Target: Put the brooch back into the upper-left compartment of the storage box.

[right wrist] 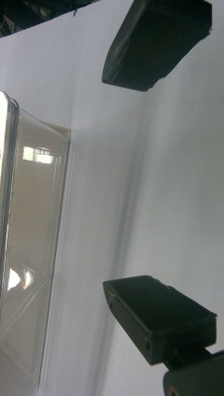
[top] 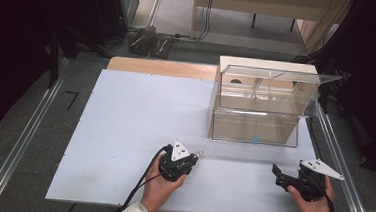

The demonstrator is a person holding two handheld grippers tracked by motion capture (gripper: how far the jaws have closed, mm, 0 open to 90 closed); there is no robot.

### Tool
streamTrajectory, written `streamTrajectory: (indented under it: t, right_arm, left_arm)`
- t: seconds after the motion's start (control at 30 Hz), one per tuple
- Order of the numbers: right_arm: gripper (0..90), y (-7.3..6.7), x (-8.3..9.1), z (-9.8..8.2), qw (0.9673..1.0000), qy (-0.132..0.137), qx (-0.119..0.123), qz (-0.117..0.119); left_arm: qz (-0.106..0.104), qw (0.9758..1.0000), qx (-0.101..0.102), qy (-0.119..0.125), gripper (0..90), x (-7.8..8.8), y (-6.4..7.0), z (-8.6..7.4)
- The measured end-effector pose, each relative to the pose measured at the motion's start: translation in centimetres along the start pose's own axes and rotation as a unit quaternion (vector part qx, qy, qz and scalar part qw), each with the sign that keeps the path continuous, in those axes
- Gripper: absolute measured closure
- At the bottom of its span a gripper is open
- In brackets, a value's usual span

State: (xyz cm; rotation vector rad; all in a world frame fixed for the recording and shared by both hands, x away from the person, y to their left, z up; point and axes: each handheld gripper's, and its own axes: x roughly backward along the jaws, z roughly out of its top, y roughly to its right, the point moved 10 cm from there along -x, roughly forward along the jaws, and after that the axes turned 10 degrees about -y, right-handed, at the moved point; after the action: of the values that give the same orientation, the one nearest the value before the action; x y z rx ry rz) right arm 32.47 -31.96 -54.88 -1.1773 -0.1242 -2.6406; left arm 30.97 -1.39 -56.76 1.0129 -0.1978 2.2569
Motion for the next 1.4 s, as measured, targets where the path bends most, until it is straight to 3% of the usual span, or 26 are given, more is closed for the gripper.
streamTrajectory:
  t: [0.4,1.4]
  right_arm:
    - [2.1,0.0,0.0,0.0,1.0000,0.000,0.000,0.000]
    - [2.1,0.0,0.0,0.0,1.0000,0.000,0.000,0.000]
  left_arm:
    - [-0.015,0.9994,0.012,0.030,80.4,2.3,-0.3,1.6]
    - [-0.030,0.9971,0.014,0.068,80.5,4.7,0.1,3.4]
